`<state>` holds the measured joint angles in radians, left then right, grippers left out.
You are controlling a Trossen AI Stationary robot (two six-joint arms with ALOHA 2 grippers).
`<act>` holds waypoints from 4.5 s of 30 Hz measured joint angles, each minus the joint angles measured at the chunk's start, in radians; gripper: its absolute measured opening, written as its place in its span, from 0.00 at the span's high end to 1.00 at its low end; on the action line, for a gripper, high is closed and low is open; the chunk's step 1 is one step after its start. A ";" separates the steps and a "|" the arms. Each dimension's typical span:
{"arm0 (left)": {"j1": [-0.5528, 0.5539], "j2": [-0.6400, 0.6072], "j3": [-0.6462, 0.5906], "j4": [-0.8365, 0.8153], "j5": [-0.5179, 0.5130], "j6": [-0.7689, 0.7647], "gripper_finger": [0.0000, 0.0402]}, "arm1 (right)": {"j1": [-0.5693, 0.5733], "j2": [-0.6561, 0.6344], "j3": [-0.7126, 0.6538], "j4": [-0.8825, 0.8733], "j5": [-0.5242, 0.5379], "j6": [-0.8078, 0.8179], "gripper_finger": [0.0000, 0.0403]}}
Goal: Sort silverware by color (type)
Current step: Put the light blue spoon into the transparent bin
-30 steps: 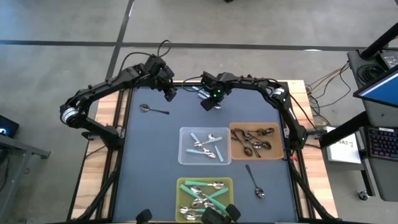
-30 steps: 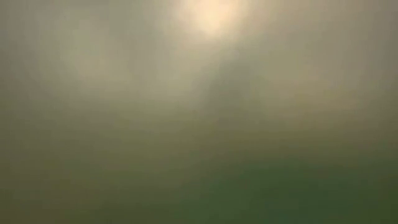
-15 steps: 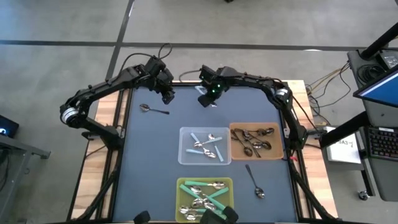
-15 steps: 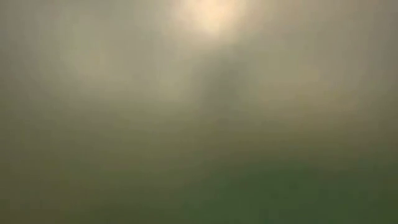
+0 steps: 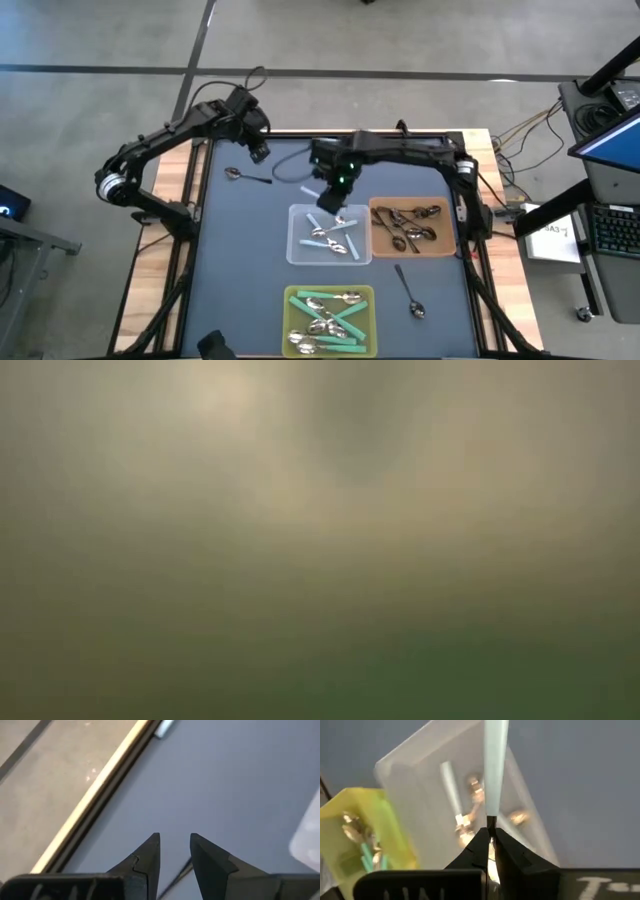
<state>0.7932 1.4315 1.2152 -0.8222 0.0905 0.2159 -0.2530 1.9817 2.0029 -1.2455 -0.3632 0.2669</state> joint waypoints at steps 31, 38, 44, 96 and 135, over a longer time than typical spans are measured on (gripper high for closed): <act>0.066 -0.001 0.000 0.018 -0.001 0.006 0.78 | 0.082 -0.011 -0.163 0.114 -0.016 0.137 0.71; 0.066 -0.001 0.000 0.050 -0.001 -0.035 0.78 | -0.066 -0.011 -0.162 0.133 0.046 -0.001 0.74; 0.066 0.002 0.000 0.097 -0.001 -0.081 0.78 | -0.230 0.017 -0.161 0.173 0.283 -0.212 0.75; 0.066 0.004 0.000 0.193 -0.006 -0.296 0.78 | -0.447 0.288 0.098 0.203 0.099 -0.513 0.68; 0.066 0.004 0.000 0.184 -0.002 -0.287 0.78 | -0.434 0.387 0.099 0.255 0.107 -0.439 0.97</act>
<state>0.8593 1.4357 1.2152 -0.6379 0.0887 -0.0710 -0.6868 2.3686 2.1023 -0.9902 -0.2562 -0.1717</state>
